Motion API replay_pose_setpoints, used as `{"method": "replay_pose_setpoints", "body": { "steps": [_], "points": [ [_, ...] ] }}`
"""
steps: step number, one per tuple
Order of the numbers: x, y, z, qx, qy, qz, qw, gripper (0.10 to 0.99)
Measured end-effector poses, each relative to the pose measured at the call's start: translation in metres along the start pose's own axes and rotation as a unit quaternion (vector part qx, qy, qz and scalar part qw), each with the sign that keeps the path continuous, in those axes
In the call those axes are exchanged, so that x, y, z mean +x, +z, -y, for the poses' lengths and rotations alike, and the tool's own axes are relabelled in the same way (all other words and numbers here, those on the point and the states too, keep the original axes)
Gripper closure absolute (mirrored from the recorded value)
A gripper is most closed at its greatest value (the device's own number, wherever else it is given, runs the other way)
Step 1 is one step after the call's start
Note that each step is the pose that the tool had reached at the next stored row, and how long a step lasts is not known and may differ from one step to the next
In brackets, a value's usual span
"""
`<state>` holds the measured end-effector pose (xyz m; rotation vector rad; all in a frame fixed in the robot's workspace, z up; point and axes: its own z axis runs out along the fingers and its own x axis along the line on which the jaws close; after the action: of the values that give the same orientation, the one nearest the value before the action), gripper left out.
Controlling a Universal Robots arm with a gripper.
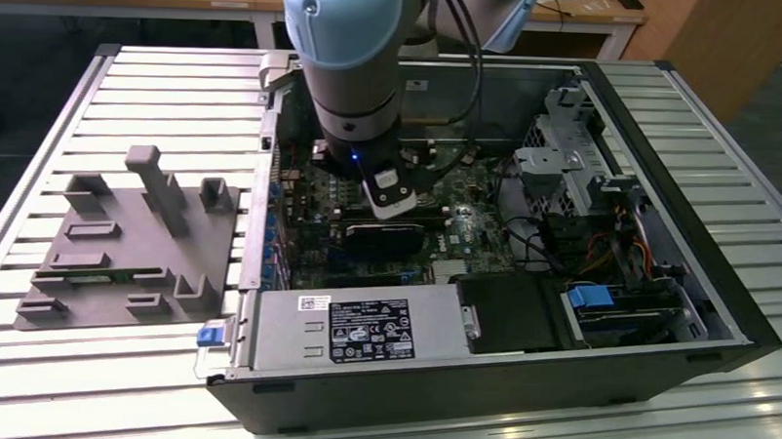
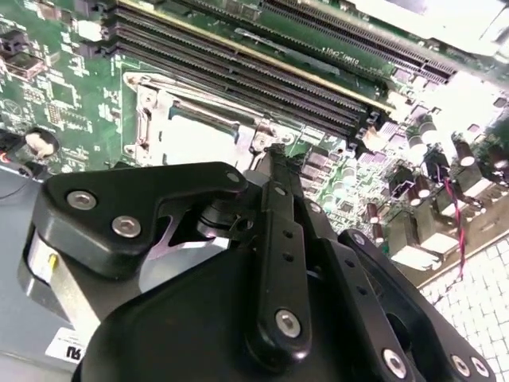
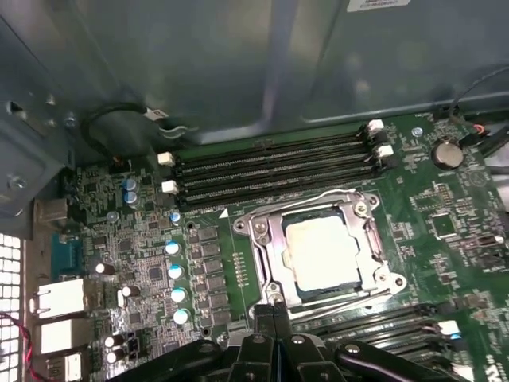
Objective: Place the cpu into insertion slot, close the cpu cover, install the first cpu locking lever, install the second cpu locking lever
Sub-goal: 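Install the second cpu locking lever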
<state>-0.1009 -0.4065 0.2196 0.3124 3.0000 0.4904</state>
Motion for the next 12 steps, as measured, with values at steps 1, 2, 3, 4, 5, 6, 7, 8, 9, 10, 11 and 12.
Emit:
{"method": "replay_pose_setpoints", "body": {
  "steps": [1, 2, 3, 4, 5, 6, 7, 8, 9, 10, 11, 12],
  "points": [
    [0.0000, -0.0007, -0.0001, 0.0044, -0.001, 0.0011, 1.0000, 0.980],
    [0.0000, -0.0011, -0.0003, 0.0104, -0.001, 0.0026, 0.9999, 0.980],
    [0.0000, -0.0014, -0.0004, 0.0170, -0.002, 0.0041, 0.9998, 0.980],
    [-0.0001, -0.0016, -0.0004, 0.0234, -0.002, 0.0057, 0.9997, 0.980],
    [-0.0002, -0.0015, -0.0005, 0.0278, -0.002, 0.0067, 0.9996, 0.980],
    [-0.0007, -0.0014, -0.0006, 0.0296, -0.002, 0.0072, 0.9995, 0.980],
    [-0.0015, -0.0013, -0.0008, 0.0297, -0.001, 0.0074, 0.9995, 0.980],
    [-0.0028, -0.0012, -0.0010, 0.0298, -0.001, 0.0075, 0.9995, 0.980],
    [-0.0045, -0.0010, -0.0013, 0.0298, -0.001, 0.0075, 0.9995, 0.980],
    [-0.0068, -0.0007, -0.0018, 0.0298, 0.000, 0.0076, 0.9995, 0.980],
    [-0.0091, -0.0004, -0.0022, 0.0298, 0.000, 0.0077, 0.9995, 0.980],
    [-0.0115, -0.0001, -0.0027, 0.0298, 0.000, 0.0077, 0.9995, 0.980]
  ]
}}
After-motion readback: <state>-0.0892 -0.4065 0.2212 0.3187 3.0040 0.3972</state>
